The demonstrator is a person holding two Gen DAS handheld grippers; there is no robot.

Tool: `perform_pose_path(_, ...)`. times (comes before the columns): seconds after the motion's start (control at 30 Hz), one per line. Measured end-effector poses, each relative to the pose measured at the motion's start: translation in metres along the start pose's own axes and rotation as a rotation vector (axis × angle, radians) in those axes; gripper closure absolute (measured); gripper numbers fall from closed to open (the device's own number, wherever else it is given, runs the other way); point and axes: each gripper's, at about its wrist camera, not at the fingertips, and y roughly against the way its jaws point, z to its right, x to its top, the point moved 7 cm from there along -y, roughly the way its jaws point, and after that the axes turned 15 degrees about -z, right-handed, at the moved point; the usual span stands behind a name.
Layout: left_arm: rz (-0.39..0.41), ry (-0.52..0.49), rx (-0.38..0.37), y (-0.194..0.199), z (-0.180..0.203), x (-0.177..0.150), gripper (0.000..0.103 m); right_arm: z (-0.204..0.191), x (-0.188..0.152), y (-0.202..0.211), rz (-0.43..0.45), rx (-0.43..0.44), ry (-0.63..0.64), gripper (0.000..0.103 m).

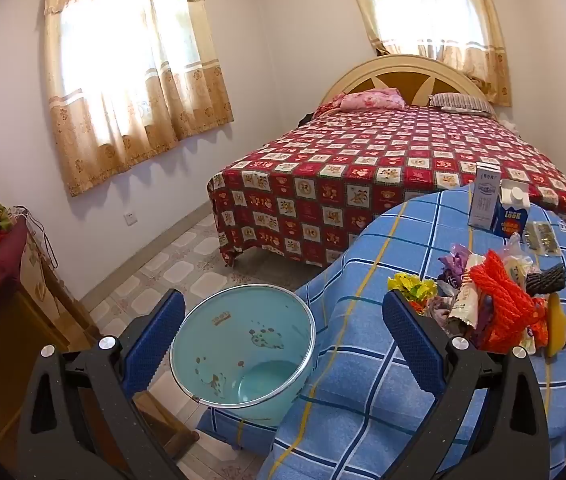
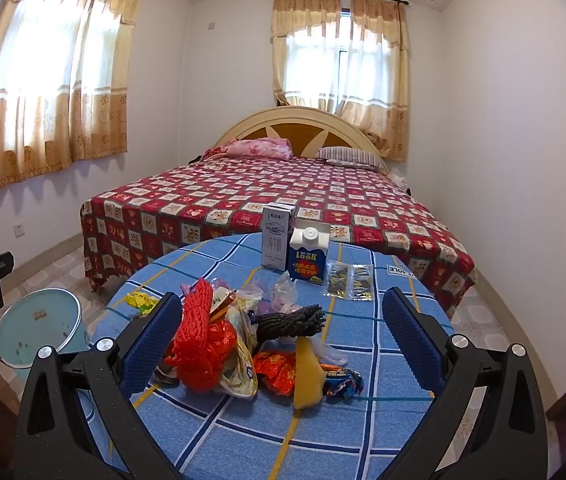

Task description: Collect trash

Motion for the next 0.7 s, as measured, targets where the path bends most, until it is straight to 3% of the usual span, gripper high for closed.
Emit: perform_pose_path(0.7, 0.001, -0.007, -0.005, -0.0031, -0.0046, -0.0012, 0.006, 0.0004, 0.0001, -0.0006, -0.003, 0.001, 0.001, 0.005)
